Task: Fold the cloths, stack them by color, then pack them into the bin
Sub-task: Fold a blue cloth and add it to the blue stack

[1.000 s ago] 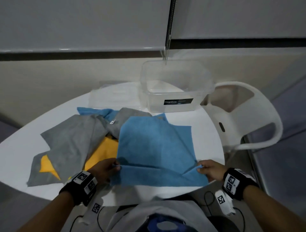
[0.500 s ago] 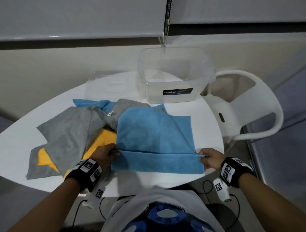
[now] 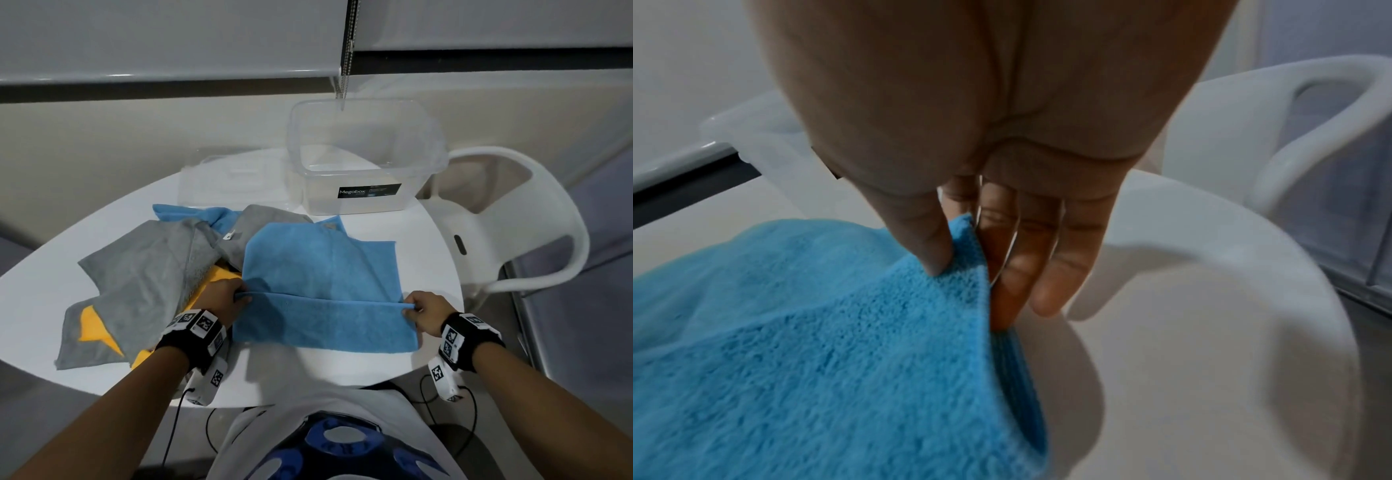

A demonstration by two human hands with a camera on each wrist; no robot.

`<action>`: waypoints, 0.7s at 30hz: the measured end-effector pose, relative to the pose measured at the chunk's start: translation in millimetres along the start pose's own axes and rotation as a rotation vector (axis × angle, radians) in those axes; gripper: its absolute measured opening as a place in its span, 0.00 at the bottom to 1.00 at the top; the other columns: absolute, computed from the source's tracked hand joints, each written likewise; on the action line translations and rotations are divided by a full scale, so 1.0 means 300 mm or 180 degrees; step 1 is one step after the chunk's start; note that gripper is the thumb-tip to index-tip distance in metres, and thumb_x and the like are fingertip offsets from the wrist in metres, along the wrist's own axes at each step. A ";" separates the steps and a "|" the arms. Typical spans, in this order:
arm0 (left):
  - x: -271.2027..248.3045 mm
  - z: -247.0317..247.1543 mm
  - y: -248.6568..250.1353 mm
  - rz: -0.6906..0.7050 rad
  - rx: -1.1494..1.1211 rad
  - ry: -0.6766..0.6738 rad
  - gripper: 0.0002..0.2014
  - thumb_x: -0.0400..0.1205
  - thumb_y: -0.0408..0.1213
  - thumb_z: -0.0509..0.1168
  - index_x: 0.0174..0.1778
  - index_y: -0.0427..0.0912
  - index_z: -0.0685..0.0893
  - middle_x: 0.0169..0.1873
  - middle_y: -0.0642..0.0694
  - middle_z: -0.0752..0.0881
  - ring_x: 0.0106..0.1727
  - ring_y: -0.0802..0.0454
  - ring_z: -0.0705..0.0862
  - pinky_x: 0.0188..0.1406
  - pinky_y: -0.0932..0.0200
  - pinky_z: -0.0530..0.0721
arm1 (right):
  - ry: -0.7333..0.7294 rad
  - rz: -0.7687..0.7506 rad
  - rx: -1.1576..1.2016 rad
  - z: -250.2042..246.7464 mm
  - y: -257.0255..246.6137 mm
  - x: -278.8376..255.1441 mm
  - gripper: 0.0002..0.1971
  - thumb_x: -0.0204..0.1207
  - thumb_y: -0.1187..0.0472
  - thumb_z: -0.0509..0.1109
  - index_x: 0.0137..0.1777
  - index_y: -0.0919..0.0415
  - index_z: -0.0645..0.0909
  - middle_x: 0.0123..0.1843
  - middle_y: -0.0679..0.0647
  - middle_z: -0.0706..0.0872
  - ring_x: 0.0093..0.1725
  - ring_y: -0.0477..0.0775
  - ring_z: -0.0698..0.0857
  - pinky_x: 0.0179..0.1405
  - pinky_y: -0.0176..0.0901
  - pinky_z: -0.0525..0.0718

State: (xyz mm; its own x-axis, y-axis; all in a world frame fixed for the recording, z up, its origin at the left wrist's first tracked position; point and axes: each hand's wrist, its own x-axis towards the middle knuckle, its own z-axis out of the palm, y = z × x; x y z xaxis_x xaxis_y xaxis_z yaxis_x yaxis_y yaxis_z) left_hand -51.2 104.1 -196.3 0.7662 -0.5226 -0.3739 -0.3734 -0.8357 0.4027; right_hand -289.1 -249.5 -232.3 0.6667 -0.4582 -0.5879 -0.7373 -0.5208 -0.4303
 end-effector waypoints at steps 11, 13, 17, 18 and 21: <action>0.055 0.044 -0.055 -0.0226 0.0275 -0.0097 0.09 0.83 0.47 0.61 0.55 0.51 0.82 0.53 0.43 0.87 0.52 0.43 0.84 0.50 0.56 0.79 | 0.0154 -0.0063 -0.0356 0.025 -0.018 0.015 0.12 0.80 0.60 0.66 0.36 0.46 0.73 0.37 0.47 0.81 0.41 0.53 0.80 0.34 0.35 0.72; 0.059 0.049 -0.059 -0.0195 0.0350 -0.0070 0.09 0.83 0.48 0.60 0.53 0.52 0.82 0.51 0.44 0.87 0.49 0.44 0.84 0.48 0.57 0.79 | 0.0141 -0.0063 -0.0423 0.028 -0.021 0.016 0.08 0.80 0.60 0.66 0.40 0.49 0.75 0.38 0.48 0.82 0.42 0.54 0.81 0.39 0.40 0.73; 0.078 0.052 -0.062 -0.0164 0.0511 -0.0035 0.07 0.78 0.49 0.64 0.46 0.52 0.83 0.45 0.46 0.85 0.45 0.45 0.84 0.44 0.58 0.81 | 0.0125 -0.0119 -0.0502 0.029 -0.025 0.022 0.02 0.78 0.59 0.66 0.45 0.53 0.78 0.41 0.51 0.83 0.43 0.54 0.81 0.41 0.40 0.75; 0.084 0.048 -0.057 -0.0162 0.0494 0.0007 0.05 0.75 0.48 0.65 0.42 0.52 0.82 0.44 0.46 0.85 0.45 0.44 0.85 0.44 0.58 0.81 | 0.0089 -0.0135 -0.0529 0.022 -0.033 0.023 0.00 0.76 0.59 0.67 0.45 0.53 0.79 0.41 0.51 0.84 0.43 0.54 0.82 0.42 0.40 0.77; 0.103 0.018 -0.004 -0.0136 0.0619 -0.0039 0.05 0.76 0.45 0.65 0.45 0.51 0.81 0.47 0.42 0.85 0.48 0.41 0.85 0.46 0.55 0.81 | 0.0029 -0.0206 -0.0620 -0.015 -0.065 0.044 0.04 0.71 0.59 0.69 0.46 0.52 0.79 0.44 0.47 0.83 0.47 0.53 0.83 0.48 0.42 0.81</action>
State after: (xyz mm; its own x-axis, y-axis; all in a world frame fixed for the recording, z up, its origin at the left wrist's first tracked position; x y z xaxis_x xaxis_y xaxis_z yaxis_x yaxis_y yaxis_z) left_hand -30.0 88.0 -212.8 0.7775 -0.4871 -0.3978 -0.4357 -0.8734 0.2177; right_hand -265.4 -248.7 -228.7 0.7135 -0.4252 -0.5569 -0.6586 -0.6783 -0.3259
